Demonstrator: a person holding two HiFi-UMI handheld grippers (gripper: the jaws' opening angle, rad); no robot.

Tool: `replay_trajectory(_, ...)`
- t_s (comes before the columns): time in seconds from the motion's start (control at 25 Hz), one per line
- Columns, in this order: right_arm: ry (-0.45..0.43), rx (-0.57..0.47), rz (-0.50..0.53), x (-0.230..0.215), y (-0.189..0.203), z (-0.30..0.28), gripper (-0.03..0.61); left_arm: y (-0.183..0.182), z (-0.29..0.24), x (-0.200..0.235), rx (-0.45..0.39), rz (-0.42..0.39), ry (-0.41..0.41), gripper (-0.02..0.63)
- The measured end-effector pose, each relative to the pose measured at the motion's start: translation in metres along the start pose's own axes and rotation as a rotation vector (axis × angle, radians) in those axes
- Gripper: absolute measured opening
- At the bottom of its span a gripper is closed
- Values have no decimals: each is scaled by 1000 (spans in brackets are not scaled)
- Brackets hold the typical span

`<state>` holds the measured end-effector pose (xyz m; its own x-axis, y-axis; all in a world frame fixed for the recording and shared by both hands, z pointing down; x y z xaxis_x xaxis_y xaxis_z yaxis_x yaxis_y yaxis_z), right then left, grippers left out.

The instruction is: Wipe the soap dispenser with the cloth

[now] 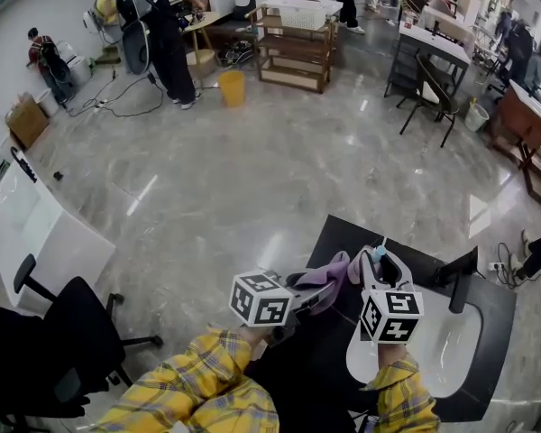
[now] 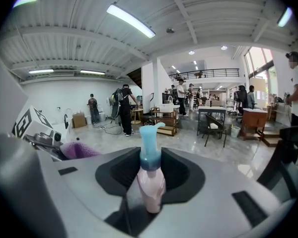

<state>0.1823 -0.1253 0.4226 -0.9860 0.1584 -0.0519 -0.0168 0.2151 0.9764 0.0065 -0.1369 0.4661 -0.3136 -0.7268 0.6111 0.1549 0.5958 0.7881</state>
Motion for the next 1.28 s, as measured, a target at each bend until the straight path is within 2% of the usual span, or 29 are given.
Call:
replay_trajectory(0.4,157,-9,-18,14,1,2,118,0,-1,-3,-7,-1,-25,87)
replay_trajectory(0.64,219,-38,-25,19,3,4,118,-1,-4,-6,-14,-4,-29,87)
replay_trajectory(0.76,177,-36,-15,22,3,2,120,-3,-4,-6,-25,-2,-36,87)
replay_trajectory(0.84,130,-36,-25,22,4,4,206,-4,-5,-6,-42,7,-40,87)
replay_trajectory(0.92,98,-53,-33,20,3,10,231,-7,-6,-6,-61,8,-49,87)
replay_trajectory(1.08,60,-91,-40,15,2,27,233,-18,-10,-10,-112,-18,-53,87)
replay_trajectory(1.28,79,-122,-38,6,2,44,233,-31,-21,-19,-175,-48,-43,87)
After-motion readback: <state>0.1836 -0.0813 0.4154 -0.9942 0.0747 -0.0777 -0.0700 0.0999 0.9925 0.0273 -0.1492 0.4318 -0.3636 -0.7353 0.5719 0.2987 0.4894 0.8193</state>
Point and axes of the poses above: the fingertips, and each gripper's own axes: z backward along the fingers, x to its left, y out of its underside, the point moved 8 cm from there along z, backward along the fingers, and after that the axes turned 10 degrees about -x, right-handed, at the moved point
